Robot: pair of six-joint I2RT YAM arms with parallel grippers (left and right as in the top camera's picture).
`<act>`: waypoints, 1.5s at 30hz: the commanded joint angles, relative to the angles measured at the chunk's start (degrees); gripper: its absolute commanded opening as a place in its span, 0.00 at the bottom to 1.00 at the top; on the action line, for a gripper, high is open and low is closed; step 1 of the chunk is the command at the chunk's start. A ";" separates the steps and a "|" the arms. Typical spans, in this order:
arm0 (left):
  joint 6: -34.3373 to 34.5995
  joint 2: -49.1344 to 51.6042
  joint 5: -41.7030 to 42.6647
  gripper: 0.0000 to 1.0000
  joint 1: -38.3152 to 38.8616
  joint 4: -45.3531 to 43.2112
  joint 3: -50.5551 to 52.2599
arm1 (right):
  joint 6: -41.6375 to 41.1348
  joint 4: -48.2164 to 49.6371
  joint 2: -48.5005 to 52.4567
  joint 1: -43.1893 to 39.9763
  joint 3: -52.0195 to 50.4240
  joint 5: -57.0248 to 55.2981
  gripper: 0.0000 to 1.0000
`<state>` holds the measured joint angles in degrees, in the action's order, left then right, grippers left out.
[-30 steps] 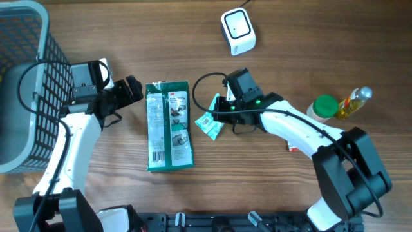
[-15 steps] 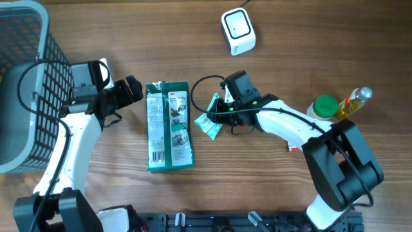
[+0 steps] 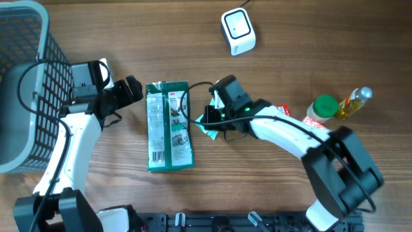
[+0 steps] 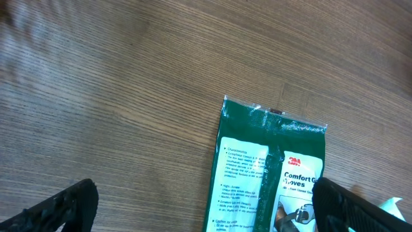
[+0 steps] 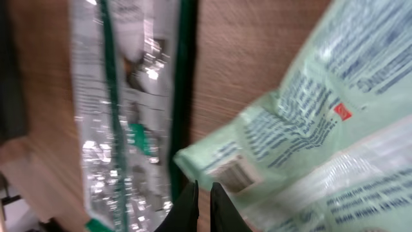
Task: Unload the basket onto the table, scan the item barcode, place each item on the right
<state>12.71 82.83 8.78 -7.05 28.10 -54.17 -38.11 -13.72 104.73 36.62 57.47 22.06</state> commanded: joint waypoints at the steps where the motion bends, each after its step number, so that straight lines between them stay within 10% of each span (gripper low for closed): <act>1: -0.72 -0.24 -0.33 1.00 -0.26 -0.15 -0.26 | -1.36 0.68 4.76 0.39 -0.22 -2.86 0.08; 12: -0.72 -0.24 -0.33 1.00 -0.26 -0.15 -0.26 | 2.60 4.44 -2.62 -2.93 1.01 6.47 0.12; 36: -0.07 -0.26 -0.07 1.00 -0.24 -4.92 -0.26 | 3.52 -8.85 -6.67 -8.59 0.55 -9.68 0.11; 45: 1.05 -0.26 30.71 1.00 0.85 -1.31 -0.26 | 5.33 -6.43 -6.67 -10.67 0.55 -4.85 0.08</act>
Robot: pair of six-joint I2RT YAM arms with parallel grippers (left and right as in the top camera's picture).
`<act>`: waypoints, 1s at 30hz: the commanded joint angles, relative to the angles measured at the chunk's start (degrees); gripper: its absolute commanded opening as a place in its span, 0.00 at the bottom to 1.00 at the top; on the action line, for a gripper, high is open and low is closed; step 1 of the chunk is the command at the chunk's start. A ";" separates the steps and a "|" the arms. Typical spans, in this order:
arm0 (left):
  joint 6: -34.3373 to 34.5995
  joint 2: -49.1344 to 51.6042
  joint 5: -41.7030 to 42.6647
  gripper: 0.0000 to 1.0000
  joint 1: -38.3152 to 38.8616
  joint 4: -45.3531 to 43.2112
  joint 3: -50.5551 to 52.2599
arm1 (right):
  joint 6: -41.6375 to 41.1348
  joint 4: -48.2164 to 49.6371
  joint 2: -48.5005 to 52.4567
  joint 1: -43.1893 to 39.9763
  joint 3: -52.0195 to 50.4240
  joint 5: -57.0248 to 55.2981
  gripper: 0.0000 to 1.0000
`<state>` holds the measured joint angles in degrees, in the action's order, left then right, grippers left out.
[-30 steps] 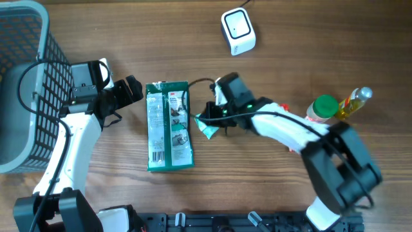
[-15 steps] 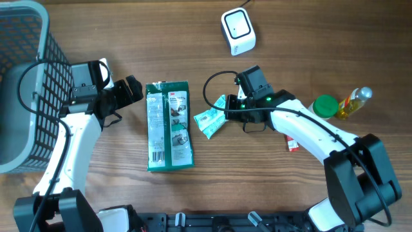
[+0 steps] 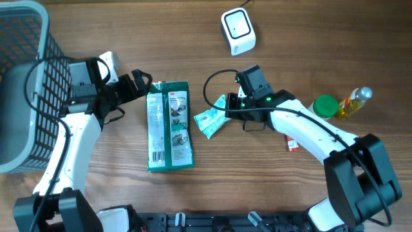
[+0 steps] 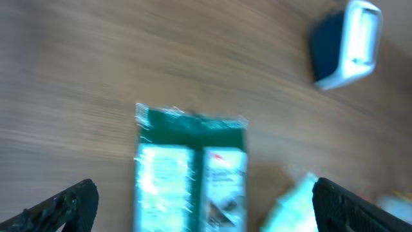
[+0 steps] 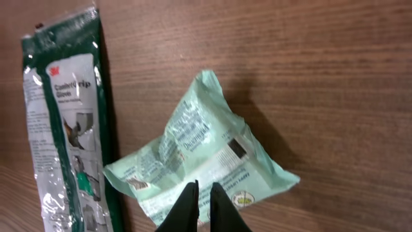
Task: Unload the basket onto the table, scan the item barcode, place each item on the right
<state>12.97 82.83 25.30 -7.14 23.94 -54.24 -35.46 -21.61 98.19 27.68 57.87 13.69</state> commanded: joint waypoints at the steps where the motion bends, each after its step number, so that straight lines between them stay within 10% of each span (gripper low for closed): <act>1: 0.96 -0.26 15.47 1.00 1.51 3.89 -0.20 | 3.43 1.70 -0.13 -2.45 0.15 5.01 0.08; 3: 0.92 -0.26 15.78 1.00 2.64 5.38 -0.20 | 4.00 1.73 -0.13 -3.98 0.15 8.00 0.07; 5: 0.94 -0.07 15.45 0.24 3.82 7.02 -0.13 | 4.15 1.62 -0.13 -5.51 0.13 10.88 0.05; 6: 0.96 0.07 15.39 0.04 4.61 7.76 -0.02 | 4.76 1.62 -0.13 -6.23 0.13 12.28 0.04; 18: 7.30 8.15 7.58 0.04 24.26 3.15 2.49 | 6.71 2.34 -0.09 -7.78 -3.10 17.75 0.04; 30: 7.45 15.54 6.95 0.04 26.95 -3.56 2.51 | 6.78 3.96 -0.04 -7.61 -4.00 15.80 0.04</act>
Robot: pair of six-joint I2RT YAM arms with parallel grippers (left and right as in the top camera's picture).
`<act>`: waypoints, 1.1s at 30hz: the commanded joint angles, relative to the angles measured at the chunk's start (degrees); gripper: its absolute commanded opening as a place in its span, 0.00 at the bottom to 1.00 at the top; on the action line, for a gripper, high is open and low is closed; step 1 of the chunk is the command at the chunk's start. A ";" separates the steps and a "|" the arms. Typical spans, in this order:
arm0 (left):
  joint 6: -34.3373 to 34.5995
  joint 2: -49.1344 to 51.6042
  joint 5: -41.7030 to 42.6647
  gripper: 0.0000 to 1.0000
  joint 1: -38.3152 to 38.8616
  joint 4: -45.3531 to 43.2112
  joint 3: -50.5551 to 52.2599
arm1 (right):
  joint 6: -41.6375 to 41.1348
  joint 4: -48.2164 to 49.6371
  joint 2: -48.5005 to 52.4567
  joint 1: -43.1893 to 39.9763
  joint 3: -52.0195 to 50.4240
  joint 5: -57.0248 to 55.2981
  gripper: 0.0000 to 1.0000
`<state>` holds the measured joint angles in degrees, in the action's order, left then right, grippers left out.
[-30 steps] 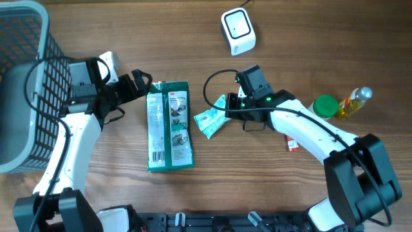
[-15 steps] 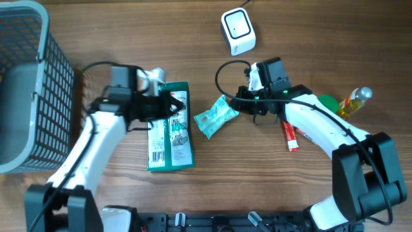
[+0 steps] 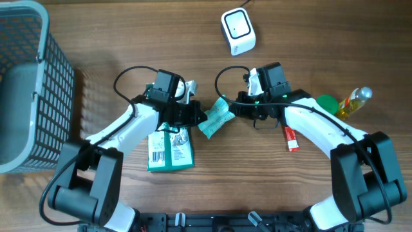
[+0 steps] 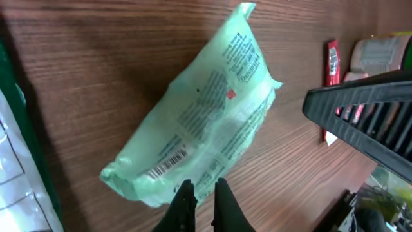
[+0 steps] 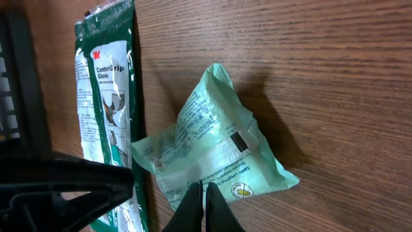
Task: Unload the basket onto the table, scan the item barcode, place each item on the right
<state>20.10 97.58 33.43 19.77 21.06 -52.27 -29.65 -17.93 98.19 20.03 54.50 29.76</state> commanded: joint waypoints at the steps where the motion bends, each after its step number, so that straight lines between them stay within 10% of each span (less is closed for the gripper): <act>1: 0.35 0.79 -1.64 0.04 0.04 -0.76 0.55 | 0.96 0.17 -0.04 0.04 -0.63 -0.28 0.05; 33: 6.14 2.73 -11.17 0.04 5.14 -4.09 0.68 | -2.01 1.14 5.49 3.06 -0.63 -1.66 0.04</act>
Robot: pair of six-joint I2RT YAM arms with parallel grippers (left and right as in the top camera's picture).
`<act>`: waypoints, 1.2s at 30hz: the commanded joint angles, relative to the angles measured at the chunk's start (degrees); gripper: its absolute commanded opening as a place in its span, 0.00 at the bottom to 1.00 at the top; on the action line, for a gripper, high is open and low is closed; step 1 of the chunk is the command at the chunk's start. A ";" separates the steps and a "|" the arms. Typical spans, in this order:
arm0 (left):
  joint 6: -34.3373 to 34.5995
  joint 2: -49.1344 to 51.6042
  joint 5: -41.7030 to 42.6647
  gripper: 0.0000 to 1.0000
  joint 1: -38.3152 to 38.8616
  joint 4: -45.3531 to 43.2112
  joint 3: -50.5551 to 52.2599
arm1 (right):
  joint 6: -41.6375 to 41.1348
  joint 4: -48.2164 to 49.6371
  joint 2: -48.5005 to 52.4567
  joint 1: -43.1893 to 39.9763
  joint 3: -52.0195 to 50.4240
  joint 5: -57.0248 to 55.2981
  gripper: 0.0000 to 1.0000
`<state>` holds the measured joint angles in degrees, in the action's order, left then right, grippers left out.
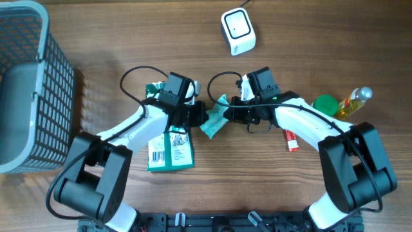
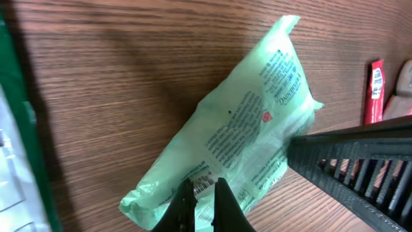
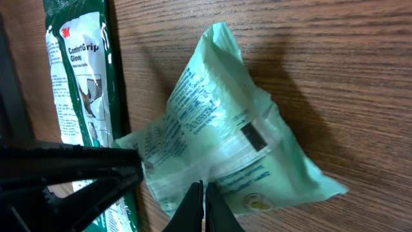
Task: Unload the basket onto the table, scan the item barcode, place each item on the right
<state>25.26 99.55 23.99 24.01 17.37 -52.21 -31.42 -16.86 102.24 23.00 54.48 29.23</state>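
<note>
A pale green packet (image 1: 212,119) sits mid-table, tipped up between both grippers. My left gripper (image 1: 201,116) is shut on its left end. In the left wrist view the fingers (image 2: 187,206) straddle the packet (image 2: 251,122), and a strip of barcode (image 2: 202,182) shows in the narrow gap. My right gripper (image 1: 230,115) is shut, its tips (image 3: 201,188) resting over the packet's (image 3: 212,122) right part. Whether it pinches the film I cannot tell. The white scanner (image 1: 238,31) stands at the back.
A green glove pack (image 1: 168,138) lies under my left arm. A grey basket (image 1: 26,84) fills the left edge. At the right stand a green-capped jar (image 1: 325,103) and a yellow bottle (image 1: 355,100), with a red stick (image 1: 291,138) lying nearby.
My left gripper has shifted slightly right along the packet. The right gripper has come closer over the packet's right part. Both stay shut, and the packet has barely moved.
At first my left gripper was open beside the basket and the right was shut at the packet next to the glove pack. Then the right had drawn back, with the packet lying flat. Later the left had crossed the glove pack and shut on the packet's left end.
</note>
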 commanded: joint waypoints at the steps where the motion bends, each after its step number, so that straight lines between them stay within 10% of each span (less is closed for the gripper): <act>1: 2.49 0.76 -5.14 0.04 1.01 0.26 0.61 | -0.24 0.04 1.44 0.09 -0.61 -1.16 0.04; 24: 6.73 4.66 -13.16 0.04 0.15 -0.46 0.48 | -6.27 -5.77 1.51 0.09 -0.61 -14.21 0.05; 36: 6.54 -11.54 -5.05 0.04 -7.06 4.92 0.24 | -6.25 -6.38 1.55 0.09 -0.61 -15.74 0.06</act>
<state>31.22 90.08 12.38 16.53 20.05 -52.25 -37.28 -23.16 102.35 23.18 54.50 14.92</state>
